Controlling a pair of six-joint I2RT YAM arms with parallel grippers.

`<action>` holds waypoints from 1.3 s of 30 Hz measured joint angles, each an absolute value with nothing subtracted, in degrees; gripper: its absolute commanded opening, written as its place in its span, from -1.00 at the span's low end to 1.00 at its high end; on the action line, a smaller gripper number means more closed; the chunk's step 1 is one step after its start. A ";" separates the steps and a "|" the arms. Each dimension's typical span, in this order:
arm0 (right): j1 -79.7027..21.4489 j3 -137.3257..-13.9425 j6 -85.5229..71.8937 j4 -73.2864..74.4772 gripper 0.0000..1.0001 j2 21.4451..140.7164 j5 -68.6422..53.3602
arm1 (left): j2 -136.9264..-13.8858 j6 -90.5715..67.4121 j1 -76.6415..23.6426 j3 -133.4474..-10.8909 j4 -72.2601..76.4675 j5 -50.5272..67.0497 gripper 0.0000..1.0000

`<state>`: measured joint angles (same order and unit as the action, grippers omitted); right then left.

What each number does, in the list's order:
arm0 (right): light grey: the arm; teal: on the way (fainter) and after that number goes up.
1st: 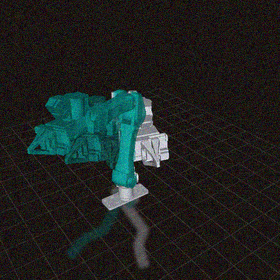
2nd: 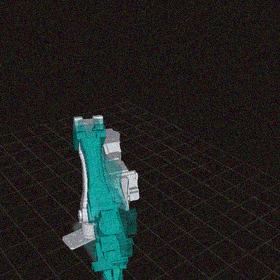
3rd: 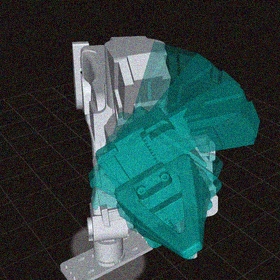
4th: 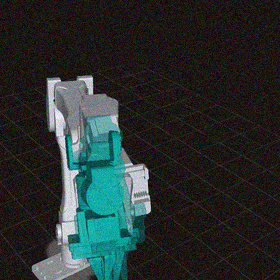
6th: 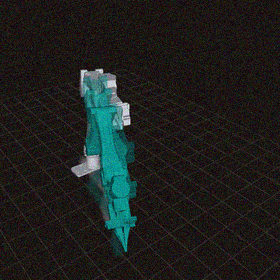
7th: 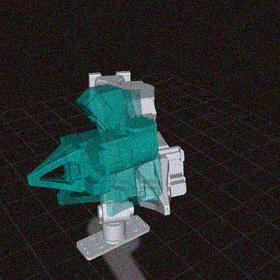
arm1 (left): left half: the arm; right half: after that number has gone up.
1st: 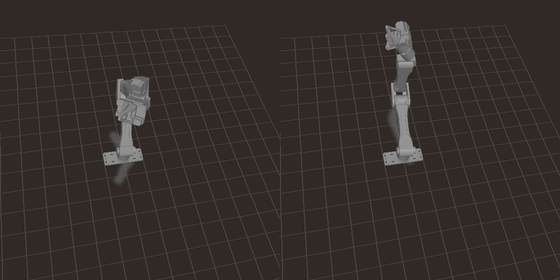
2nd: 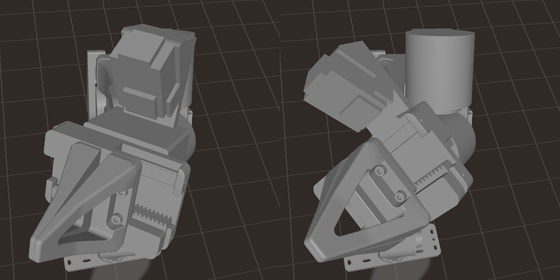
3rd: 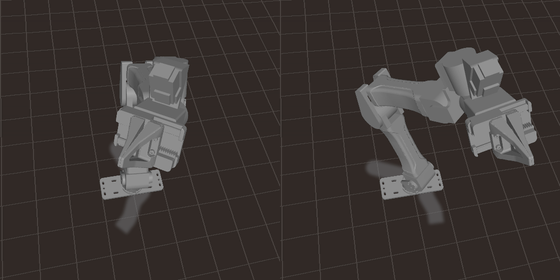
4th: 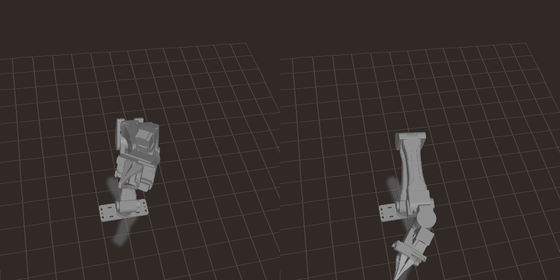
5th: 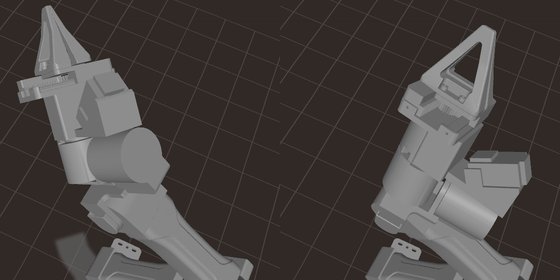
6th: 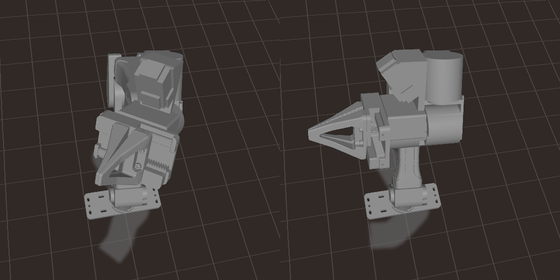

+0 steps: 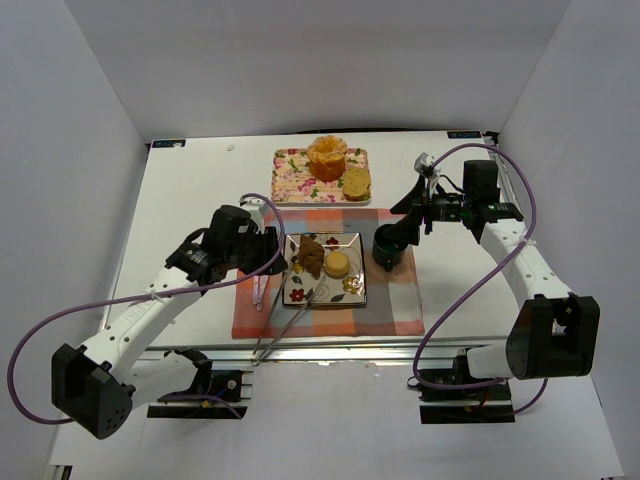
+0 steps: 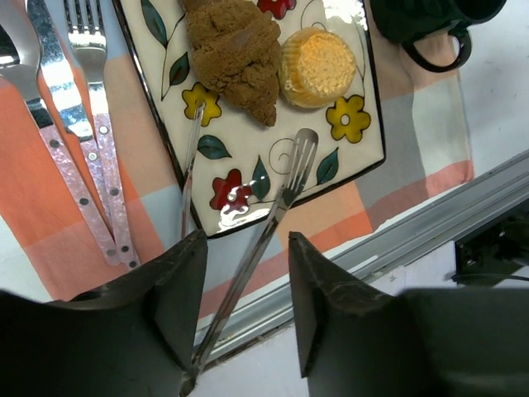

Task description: Place the bread

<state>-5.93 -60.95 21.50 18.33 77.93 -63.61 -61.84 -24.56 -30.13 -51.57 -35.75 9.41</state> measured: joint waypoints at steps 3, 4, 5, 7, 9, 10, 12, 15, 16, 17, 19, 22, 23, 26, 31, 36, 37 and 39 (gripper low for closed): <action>-5.89 -60.95 21.67 18.33 0.79 77.93 -63.59 | -62.22 -24.71 -30.13 -50.57 -35.22 9.34 -0.09; -5.89 -60.95 21.69 18.33 0.79 77.93 -63.61 | -62.57 -24.75 -30.13 -49.76 -34.85 9.39 -0.09; -5.87 -60.95 21.71 18.33 0.79 77.93 -63.61 | -63.02 -24.86 -30.13 -48.62 -34.41 9.43 -0.08; -5.85 -60.95 21.80 18.35 0.79 77.91 -63.61 | -64.23 -25.17 -30.13 -46.37 -34.13 9.43 0.00; -5.80 -60.95 21.91 18.35 0.79 77.93 -63.61 | -65.41 -25.36 -30.13 -44.40 -34.06 9.34 0.09; -5.78 -60.95 21.93 18.35 0.79 77.91 -63.61 | -65.98 -25.39 -30.13 -43.75 -34.17 9.23 0.10; -5.74 -60.95 21.96 18.33 0.79 77.91 -63.61 | -66.96 -25.32 -30.13 -43.46 -34.22 9.06 0.10; -5.74 -60.95 22.06 18.35 0.79 77.91 -63.61 | -68.62 -24.73 -30.20 -43.46 -33.19 8.67 0.11; -5.74 -60.95 22.11 18.35 0.79 77.93 -63.61 | -69.36 -24.45 -30.24 -43.46 -32.77 8.43 0.10; -5.74 -60.95 22.11 18.35 0.79 77.91 -63.61 | -70.00 -24.36 -30.26 -43.46 -32.64 8.32 0.10; -5.74 -60.95 22.13 18.33 0.79 77.91 -63.61 | -71.29 -23.97 -30.39 -43.44 -32.18 8.03 0.07; -5.74 -60.95 22.13 18.33 0.79 77.91 -63.64 | -73.58 -23.46 -30.85 -43.44 -31.31 7.68 0.00; -5.74 -60.95 22.13 18.35 0.79 77.91 -63.64 | -74.32 -23.35 -31.03 -43.44 -31.16 7.44 -0.02; -5.74 -60.95 22.13 18.35 0.79 77.91 -63.64 | -75.83 -22.94 -31.46 -43.44 -31.05 6.76 -0.05; -5.74 -60.95 22.11 18.33 0.79 77.91 -63.64 | -77.34 -22.55 -31.90 -43.44 -30.87 6.35 -0.14; -5.74 -60.95 22.11 18.33 0.79 77.93 -63.66 | -78.65 -22.50 -32.80 -43.44 -30.79 6.28 -0.32; -5.74 -60.95 22.11 18.33 0.79 77.91 -63.64 | -78.76 -22.52 -33.01 -43.44 -30.79 6.31 -0.36; -5.74 -60.95 22.11 18.33 0.79 77.91 -63.64 | -78.87 -22.63 -33.41 -43.44 -30.76 6.33 -0.53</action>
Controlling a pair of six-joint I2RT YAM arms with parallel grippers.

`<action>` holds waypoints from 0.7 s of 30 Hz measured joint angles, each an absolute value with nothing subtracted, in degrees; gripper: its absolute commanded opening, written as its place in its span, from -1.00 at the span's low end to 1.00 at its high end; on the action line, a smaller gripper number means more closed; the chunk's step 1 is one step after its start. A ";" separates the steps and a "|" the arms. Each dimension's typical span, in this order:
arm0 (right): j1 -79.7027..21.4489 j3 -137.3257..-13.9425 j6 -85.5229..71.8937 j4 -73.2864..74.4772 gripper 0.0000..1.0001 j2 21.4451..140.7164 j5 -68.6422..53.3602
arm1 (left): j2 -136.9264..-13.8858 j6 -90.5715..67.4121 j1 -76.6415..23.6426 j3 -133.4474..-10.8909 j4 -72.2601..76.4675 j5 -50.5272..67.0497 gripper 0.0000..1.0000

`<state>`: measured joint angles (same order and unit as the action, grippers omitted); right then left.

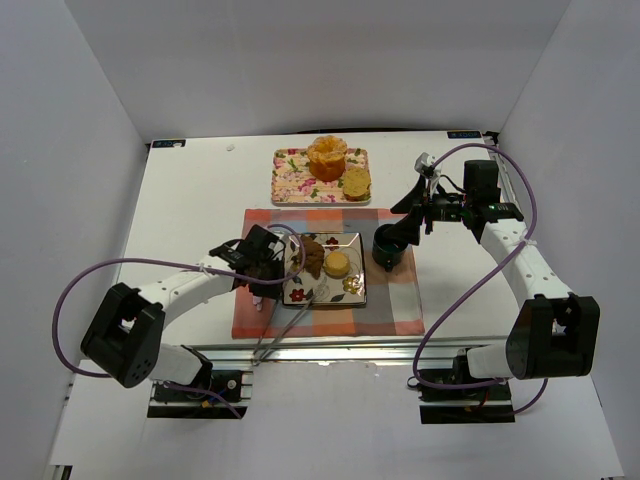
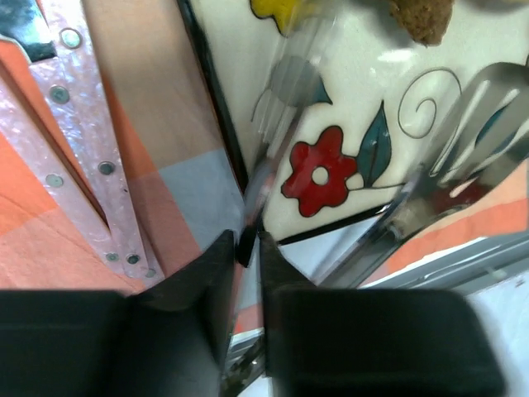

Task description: Place the bread

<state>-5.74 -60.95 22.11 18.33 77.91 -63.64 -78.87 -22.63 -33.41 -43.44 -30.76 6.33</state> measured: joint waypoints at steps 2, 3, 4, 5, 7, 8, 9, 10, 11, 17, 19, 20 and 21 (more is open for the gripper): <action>-5.74 -60.95 22.11 18.33 0.79 77.93 -63.66 | -78.87 -22.55 -33.63 -43.44 -30.79 6.46 -0.64; -5.74 -60.95 22.11 18.33 0.79 77.91 -63.66 | -78.87 -22.50 -33.69 -43.44 -30.79 6.46 -0.68; -5.74 -60.95 22.11 18.33 0.79 77.91 -63.64 | -78.85 -22.33 -33.71 -43.44 -30.81 6.42 -0.76; -5.74 -60.95 22.11 18.33 0.79 77.93 -63.64 | -78.72 -22.15 -33.69 -43.44 -30.85 6.44 -0.81; -5.74 -60.95 22.11 18.33 0.79 77.91 -63.66 | -78.02 -21.87 -33.74 -43.46 -31.14 6.52 -1.00; -5.74 -60.95 22.11 18.33 0.79 77.93 -63.66 | -77.38 -21.89 -33.74 -43.48 -31.42 6.55 -1.00; -5.74 -60.95 22.11 18.33 0.79 77.91 -63.66 | -76.62 -21.87 -33.74 -43.51 -31.81 6.55 -1.00; -5.74 -60.95 22.11 18.33 0.79 77.91 -63.66 | -75.72 -21.87 -33.74 -43.66 -32.38 6.55 -1.00; -5.74 -60.95 22.11 18.33 0.79 77.93 -63.66 | -74.83 -21.89 -33.74 -43.90 -32.91 6.59 -1.00; -5.74 -60.95 22.09 18.33 0.79 77.91 -64.07 | -69.87 -22.59 -33.15 -48.27 -36.77 6.13 -1.00; -5.74 -60.95 22.09 18.31 0.79 77.93 -64.25 | -69.43 -22.59 -31.38 -50.85 -37.78 5.74 -1.00; -5.74 -60.95 22.09 18.31 0.79 77.91 -64.31 | -69.52 -22.20 -29.47 -52.47 -38.20 5.67 -1.00; -5.74 -60.95 22.09 18.31 0.79 77.93 -64.40 | -69.84 -21.85 -27.11 -54.02 -38.61 5.13 -1.00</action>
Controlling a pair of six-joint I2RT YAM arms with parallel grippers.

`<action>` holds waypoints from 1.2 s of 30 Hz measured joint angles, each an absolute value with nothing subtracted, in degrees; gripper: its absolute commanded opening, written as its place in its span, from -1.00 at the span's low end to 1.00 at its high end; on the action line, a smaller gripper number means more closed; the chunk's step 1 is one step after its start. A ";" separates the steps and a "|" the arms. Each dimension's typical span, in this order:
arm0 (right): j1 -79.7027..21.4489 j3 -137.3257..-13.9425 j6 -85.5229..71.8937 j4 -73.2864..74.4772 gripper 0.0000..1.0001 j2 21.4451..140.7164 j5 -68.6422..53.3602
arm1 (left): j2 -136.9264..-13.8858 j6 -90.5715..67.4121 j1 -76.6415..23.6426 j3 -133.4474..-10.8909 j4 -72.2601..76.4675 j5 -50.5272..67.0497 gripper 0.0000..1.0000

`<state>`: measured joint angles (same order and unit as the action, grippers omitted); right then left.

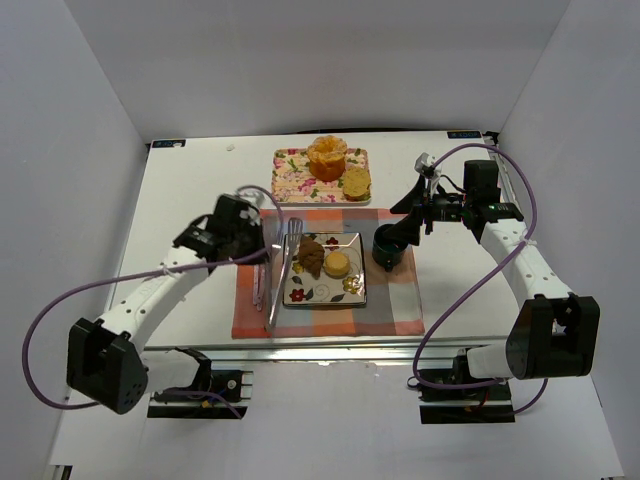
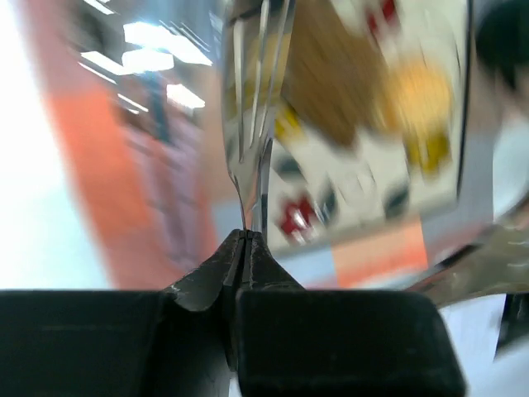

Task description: Place the bread

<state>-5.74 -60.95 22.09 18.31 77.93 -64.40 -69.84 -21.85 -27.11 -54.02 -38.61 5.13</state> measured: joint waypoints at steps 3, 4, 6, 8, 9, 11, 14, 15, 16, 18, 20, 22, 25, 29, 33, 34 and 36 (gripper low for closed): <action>-5.74 -60.95 22.09 18.31 0.79 77.93 -64.69 | -72.77 -19.86 -17.43 -59.44 -39.27 2.85 -1.00; -5.74 -60.95 22.09 18.31 0.79 77.93 -64.75 | -74.70 -19.14 -14.74 -61.47 -39.46 1.41 -1.00; -5.74 -60.95 22.09 18.31 0.79 77.93 -64.93 | -79.92 -17.43 -9.80 -66.28 -39.51 -1.93 -1.00; -5.74 -60.95 22.13 18.33 0.79 77.91 -65.04 | -86.32 -15.42 -6.83 -71.53 -40.32 -5.13 -1.00; -5.74 -60.95 22.35 18.33 0.79 77.93 -65.10 | -90.13 -14.22 -5.76 -74.52 -40.71 -6.74 -1.00; -5.74 -60.95 23.14 18.74 0.79 77.93 -65.12 | -97.65 -11.68 -3.90 -80.38 -42.17 -9.52 -1.00; -5.74 -60.97 24.60 20.10 0.79 77.91 -65.10 | -106.72 -8.75 -1.15 -86.43 -43.46 -11.77 -1.00; -5.74 -60.97 24.88 20.38 0.79 77.91 -65.08 | -108.53 -8.12 0.08 -87.26 -43.68 -12.21 -1.00; -5.74 -60.97 25.21 20.69 0.79 77.91 -65.06 | -110.17 -7.51 1.48 -87.92 -44.05 -12.69 -1.00; -5.74 -60.97 25.74 21.10 0.79 77.91 -64.90 | -112.79 -6.37 4.34 -89.06 -45.10 -13.47 -0.99; -5.74 -60.97 25.93 21.32 0.79 77.91 -64.75 | -114.65 -5.72 6.76 -89.91 -45.93 -14.31 -0.78; -5.74 -60.97 25.98 21.52 0.79 77.91 -64.60 | -115.79 -5.08 8.01 -90.39 -46.41 -14.72 -0.46; -5.74 -60.97 26.00 22.06 0.79 77.91 -64.38 | -116.36 -4.86 8.03 -90.45 -46.57 -14.76 -0.05; -5.74 -61.41 26.15 23.16 0.79 77.93 -63.77 | -116.36 -5.32 7.27 -90.45 -46.02 -14.76 0.22; -5.74 -62.59 25.67 23.81 0.79 78.02 -61.78 | -116.03 -6.00 7.05 -90.45 -46.09 -14.98 0.96; -5.76 -62.76 24.77 23.62 0.79 78.02 -60.58 | -115.52 -5.96 7.18 -90.45 -46.17 -15.18 0.97; -6.09 -62.87 22.90 22.65 0.79 78.02 -56.84 | -113.75 -7.38 7.35 -90.28 -46.09 -15.44 0.96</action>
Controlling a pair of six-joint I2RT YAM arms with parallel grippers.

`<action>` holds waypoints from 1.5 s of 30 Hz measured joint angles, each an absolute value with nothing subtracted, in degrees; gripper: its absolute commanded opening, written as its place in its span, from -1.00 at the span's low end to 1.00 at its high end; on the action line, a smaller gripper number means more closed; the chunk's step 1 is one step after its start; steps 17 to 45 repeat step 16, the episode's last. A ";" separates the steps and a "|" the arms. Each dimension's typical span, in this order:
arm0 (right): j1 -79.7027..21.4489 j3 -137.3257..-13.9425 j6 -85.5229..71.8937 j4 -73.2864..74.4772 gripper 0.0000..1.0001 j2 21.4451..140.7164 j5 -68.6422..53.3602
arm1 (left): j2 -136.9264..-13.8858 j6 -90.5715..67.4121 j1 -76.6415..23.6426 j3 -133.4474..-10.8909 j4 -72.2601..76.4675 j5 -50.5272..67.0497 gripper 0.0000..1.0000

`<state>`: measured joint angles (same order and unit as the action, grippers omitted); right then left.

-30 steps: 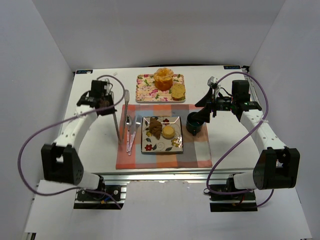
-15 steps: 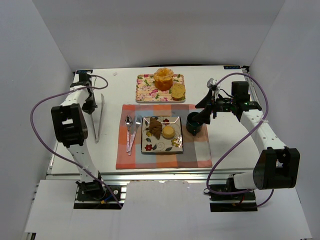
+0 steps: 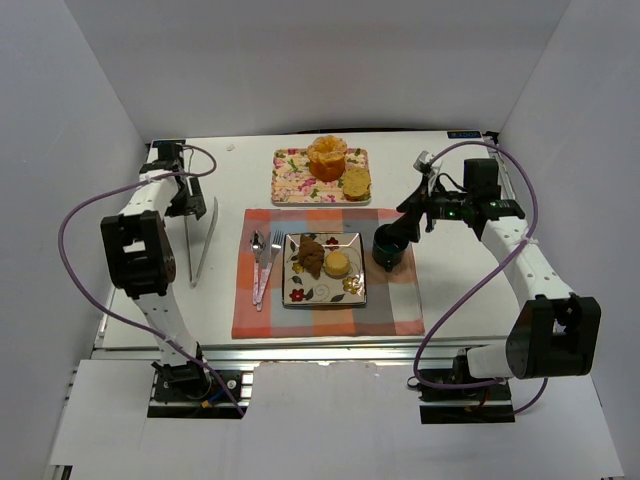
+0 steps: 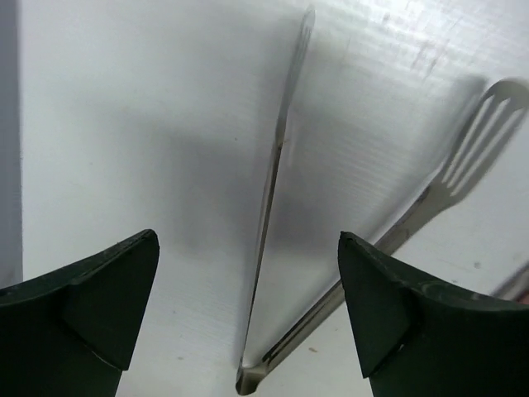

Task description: Place the bread

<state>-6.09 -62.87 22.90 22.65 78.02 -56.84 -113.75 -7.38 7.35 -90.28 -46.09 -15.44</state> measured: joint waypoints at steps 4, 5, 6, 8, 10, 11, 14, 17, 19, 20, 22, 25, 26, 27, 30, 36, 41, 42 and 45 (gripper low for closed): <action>-7.68 -63.33 17.47 21.19 0.79 78.02 -45.39 | -104.40 -10.33 7.62 -85.82 -42.26 -14.06 0.96; -8.10 -63.48 16.10 20.80 0.79 78.02 -42.50 | -101.23 -11.35 7.68 -83.92 -40.62 -13.17 0.96; -8.38 -63.81 14.79 20.49 0.79 78.02 -39.90 | -97.30 -12.62 7.73 -81.67 -38.74 -11.97 0.96; -8.91 -64.75 12.34 19.84 0.79 78.02 -35.40 | -89.95 -15.09 7.75 -77.38 -34.63 -9.45 0.97; -8.97 -66.17 10.52 19.33 0.79 78.02 -32.10 | -83.11 -17.63 7.75 -73.10 -30.37 -6.50 0.96; -8.97 -67.07 9.28 19.31 0.79 78.02 -30.65 | -80.34 -18.79 7.75 -70.96 -28.27 -5.39 0.97; -8.97 -69.89 6.61 19.07 0.79 78.04 -28.14 | -73.82 -21.76 7.70 -65.10 -24.69 -3.57 0.97; -8.97 -71.48 5.23 19.03 0.79 78.11 -27.40 | -70.13 -23.49 7.73 -61.06 -23.51 -3.55 0.96; -8.97 -71.48 5.23 19.03 0.79 78.11 -27.40 | -70.13 -23.49 7.73 -61.06 -23.51 -3.55 0.96; -8.97 -71.48 5.23 19.03 0.79 78.11 -27.40 | -70.13 -23.49 7.73 -61.06 -23.51 -3.55 0.96; -8.97 -71.48 5.23 19.03 0.79 78.11 -27.40 | -70.13 -23.49 7.73 -61.06 -23.51 -3.55 0.96; -8.97 -71.48 5.23 19.03 0.79 78.11 -27.40 | -70.13 -23.49 7.73 -61.06 -23.51 -3.55 0.96; -8.97 -71.48 5.23 19.03 0.79 78.11 -27.40 | -70.13 -23.49 7.73 -61.06 -23.51 -3.55 0.96; -8.97 -71.48 5.23 19.03 0.79 78.11 -27.40 | -70.13 -23.49 7.73 -61.06 -23.51 -3.55 0.96; -8.97 -71.48 5.23 19.03 0.79 78.11 -27.40 | -70.13 -23.49 7.73 -61.06 -23.51 -3.55 0.96; -8.97 -71.48 5.23 19.03 0.79 78.11 -27.40 | -70.13 -23.49 7.73 -61.06 -23.51 -3.55 0.96; -8.97 -71.48 5.23 19.03 0.79 78.11 -27.40 | -70.13 -23.49 7.73 -61.06 -23.51 -3.55 0.96; -8.97 -71.48 5.23 19.03 0.79 78.11 -27.40 | -70.13 -23.49 7.73 -61.06 -23.51 -3.55 0.96; -8.97 -71.48 5.23 19.03 0.79 78.11 -27.40 | -70.13 -23.49 7.73 -61.06 -23.51 -3.55 0.96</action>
